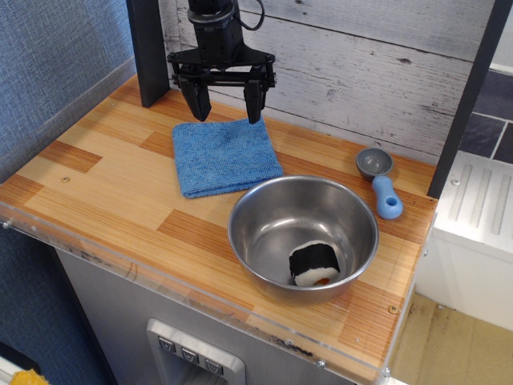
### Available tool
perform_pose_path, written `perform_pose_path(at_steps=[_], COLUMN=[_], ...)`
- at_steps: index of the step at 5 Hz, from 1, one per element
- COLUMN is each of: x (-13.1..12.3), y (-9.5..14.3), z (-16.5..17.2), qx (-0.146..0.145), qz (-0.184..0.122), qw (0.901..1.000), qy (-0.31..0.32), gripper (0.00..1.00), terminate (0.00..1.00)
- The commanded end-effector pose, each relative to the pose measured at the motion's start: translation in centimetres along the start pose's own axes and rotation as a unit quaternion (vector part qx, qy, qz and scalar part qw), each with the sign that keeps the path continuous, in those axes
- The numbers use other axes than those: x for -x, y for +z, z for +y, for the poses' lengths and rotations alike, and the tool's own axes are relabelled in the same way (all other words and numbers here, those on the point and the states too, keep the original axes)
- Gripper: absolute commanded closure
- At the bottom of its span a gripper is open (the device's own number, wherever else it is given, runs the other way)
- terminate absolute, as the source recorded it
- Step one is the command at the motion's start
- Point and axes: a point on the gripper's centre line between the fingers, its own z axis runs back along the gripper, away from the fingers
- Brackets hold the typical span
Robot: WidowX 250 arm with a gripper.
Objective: Move the cloth to the close edge of the counter.
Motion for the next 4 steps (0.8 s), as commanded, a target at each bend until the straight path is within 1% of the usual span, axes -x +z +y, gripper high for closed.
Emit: perform_pose_path(at_steps=[1,2,3,4], x=[-0.5,-0.2,0.3,0.9], y=[-0.3,-1.3,-2.3,-3.6], z=[1.1,1.6,1.9,2.3], qx=[-0.016,-0.018,-0.038,-0.042], qz=[-0.010,-0.013,-0.025,-0.016], qw=[0.9998,0.9997,0.9989,0.9990], qy=[0.005,0.009,0.013,0.011], gripper=[0.00,0.00,0.00,0.00], terminate=[0.00,0.00,0.00,0.00])
